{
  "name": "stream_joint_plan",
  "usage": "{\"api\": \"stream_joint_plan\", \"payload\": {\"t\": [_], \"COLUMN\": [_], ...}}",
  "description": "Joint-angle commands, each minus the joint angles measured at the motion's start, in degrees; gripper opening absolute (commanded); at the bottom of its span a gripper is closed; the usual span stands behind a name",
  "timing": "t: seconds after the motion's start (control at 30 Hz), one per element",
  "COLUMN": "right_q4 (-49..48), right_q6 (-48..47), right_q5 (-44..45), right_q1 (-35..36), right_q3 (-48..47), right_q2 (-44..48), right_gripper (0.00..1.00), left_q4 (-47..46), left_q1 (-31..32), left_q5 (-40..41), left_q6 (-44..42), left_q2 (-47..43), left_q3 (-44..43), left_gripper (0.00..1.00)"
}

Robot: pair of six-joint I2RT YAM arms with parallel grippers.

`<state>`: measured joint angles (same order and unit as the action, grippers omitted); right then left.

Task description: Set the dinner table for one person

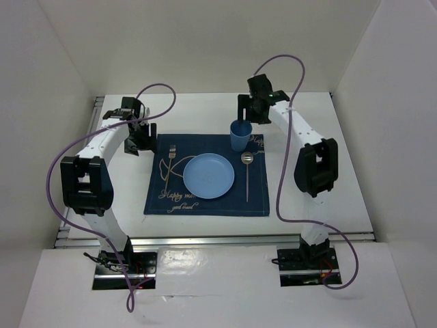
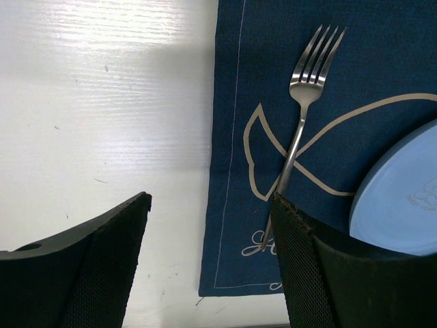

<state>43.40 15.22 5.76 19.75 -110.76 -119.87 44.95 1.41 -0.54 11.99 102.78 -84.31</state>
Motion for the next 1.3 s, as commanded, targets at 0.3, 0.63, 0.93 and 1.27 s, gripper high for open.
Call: {"api": "stream_joint_plan", "payload": {"t": [0.3, 0.63, 0.93, 1.27], "right_q4": [11.27, 11.01, 11.62, 13.73], "right_q6": [7.00, 8.86, 8.15, 8.16], "right_q5": [0.82, 2.07, -4.79, -6.81], "right_q1": [-13.94, -25.55, -25.55, -25.55], "right_q3": [26.00, 44.15, 44.14, 44.14], "right_q2": [33.26, 56.84, 62.57, 65.03], "right_gripper": [1.00, 1.00, 1.00, 1.00], "left_q4": [1.80, 2.86, -0.30, 0.23], "left_q1": [-4.65, -19.85, -26.19, -26.19], "left_q5": [1.23, 7.30, 5.38, 2.38], "left_q6": [-2.76, -11.10, -14.80, -13.13], "left_q2": [-2.67, -7.67, -18.14, -20.17], "left_q3": [-2.42, 1.16, 11.01, 12.77], "left_gripper": [0.80, 0.80, 0.80, 0.80]}}
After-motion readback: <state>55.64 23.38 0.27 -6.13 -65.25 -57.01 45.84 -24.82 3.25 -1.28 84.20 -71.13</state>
